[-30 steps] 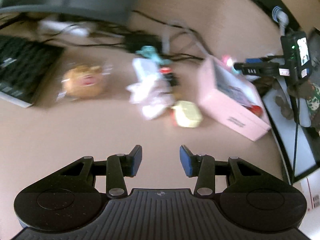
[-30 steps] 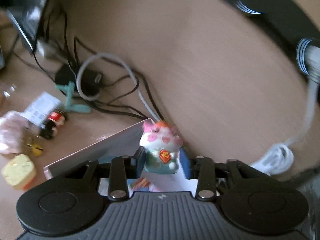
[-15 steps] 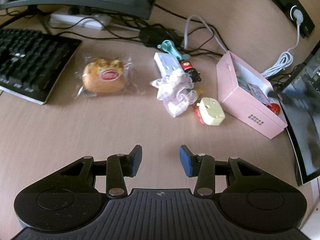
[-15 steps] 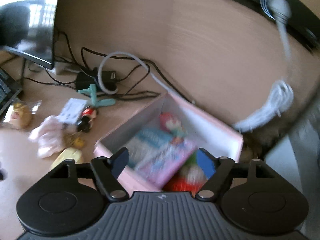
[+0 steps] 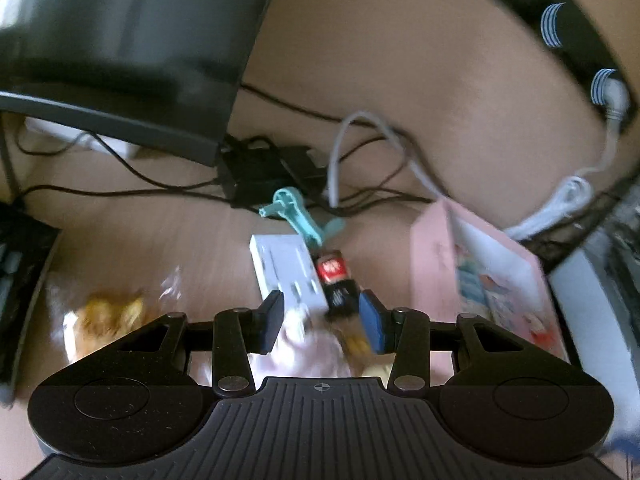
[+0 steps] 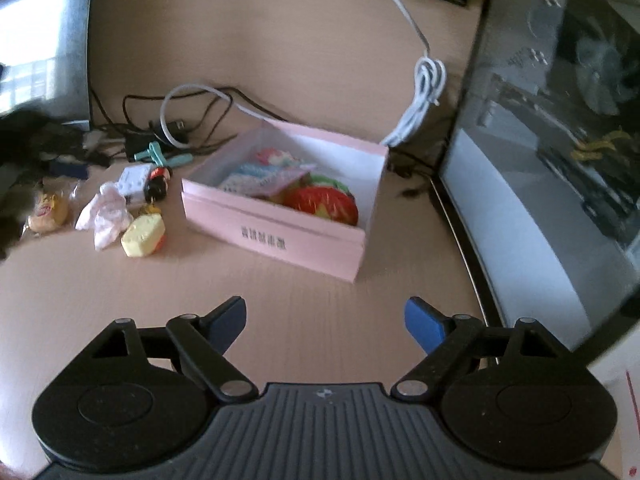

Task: Organize objects
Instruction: 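Grasp the white plug adapter with the left gripper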

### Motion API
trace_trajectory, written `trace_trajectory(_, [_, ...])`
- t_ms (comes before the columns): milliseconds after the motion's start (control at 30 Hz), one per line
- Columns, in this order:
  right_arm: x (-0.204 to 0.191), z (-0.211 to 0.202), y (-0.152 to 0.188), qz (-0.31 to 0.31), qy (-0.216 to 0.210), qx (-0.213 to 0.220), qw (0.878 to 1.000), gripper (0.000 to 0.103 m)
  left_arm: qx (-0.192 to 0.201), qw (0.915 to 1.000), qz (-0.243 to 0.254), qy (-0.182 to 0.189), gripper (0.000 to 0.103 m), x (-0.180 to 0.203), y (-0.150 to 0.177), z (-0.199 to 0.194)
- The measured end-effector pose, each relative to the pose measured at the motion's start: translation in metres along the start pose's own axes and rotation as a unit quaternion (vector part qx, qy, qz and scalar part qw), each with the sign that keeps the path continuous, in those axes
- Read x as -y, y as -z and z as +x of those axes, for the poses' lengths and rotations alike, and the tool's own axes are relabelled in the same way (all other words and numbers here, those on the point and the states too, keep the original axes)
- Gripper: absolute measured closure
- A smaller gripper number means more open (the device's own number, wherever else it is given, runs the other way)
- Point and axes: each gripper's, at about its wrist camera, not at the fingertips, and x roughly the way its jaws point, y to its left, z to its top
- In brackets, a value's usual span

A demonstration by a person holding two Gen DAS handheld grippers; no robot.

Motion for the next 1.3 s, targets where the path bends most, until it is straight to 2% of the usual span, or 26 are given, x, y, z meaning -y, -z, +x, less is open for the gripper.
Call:
trace_trajectory(200, [0.003, -0.004, 0.017, 0.009, 0.005, -0.018, 1.000, 0.015, -0.053, 0.9954, 0.025, -0.075, 0.057, 0.008, -0.012, 0.061])
trace_trajectory(267, [0.005, -0.003, 0.021, 0.011, 0.002, -0.026, 1.000, 0.015, -0.050, 0.9952, 0.023, -0.081, 0.046, 0.005, -0.014, 0.069])
trace_trajectory(333, [0.005, 0.001, 0.025, 0.012, -0.002, -0.036, 0.999, 0.015, -0.044, 0.9949, 0.019, -0.089, 0.042, 0.004, -0.017, 0.076])
trace_trajectory(467, [0.003, 0.008, 0.030, 0.011, -0.017, -0.049, 0.999, 0.015, -0.043, 0.9952, 0.000, -0.088, 0.043, 0.001, -0.019, 0.080])
trace_trajectory(567, [0.002, 0.011, 0.028, 0.015, -0.040, -0.050, 0.998, 0.015, -0.056, 0.9960, -0.005, -0.069, 0.042, 0.003, -0.014, 0.078])
trace_trajectory(700, [-0.002, 0.017, 0.023, 0.006, -0.051, -0.048, 0.998, 0.015, -0.041, 0.9965, 0.029, -0.066, 0.039, 0.009, -0.005, 0.072])
trace_trajectory(900, [-0.006, 0.032, 0.019, 0.005, -0.072, -0.059, 0.996, 0.015, -0.019, 0.9965, 0.009, -0.081, 0.034, -0.005, -0.014, 0.076])
trace_trajectory(1033, [-0.011, 0.039, 0.022, 0.003, -0.083, -0.067, 0.994, 0.015, -0.025, 0.9963, 0.010, -0.081, 0.035, -0.002, -0.016, 0.079])
trace_trajectory(1167, [-0.013, 0.043, 0.024, -0.001, -0.092, -0.072, 0.993, 0.015, -0.044, 0.9967, 0.044, -0.053, 0.035, 0.011, -0.005, 0.074])
trace_trajectory(1300, [-0.010, 0.046, 0.025, 0.001, -0.100, -0.075, 0.992, 0.011, -0.035, 0.9966, 0.041, -0.062, 0.028, 0.014, -0.002, 0.074])
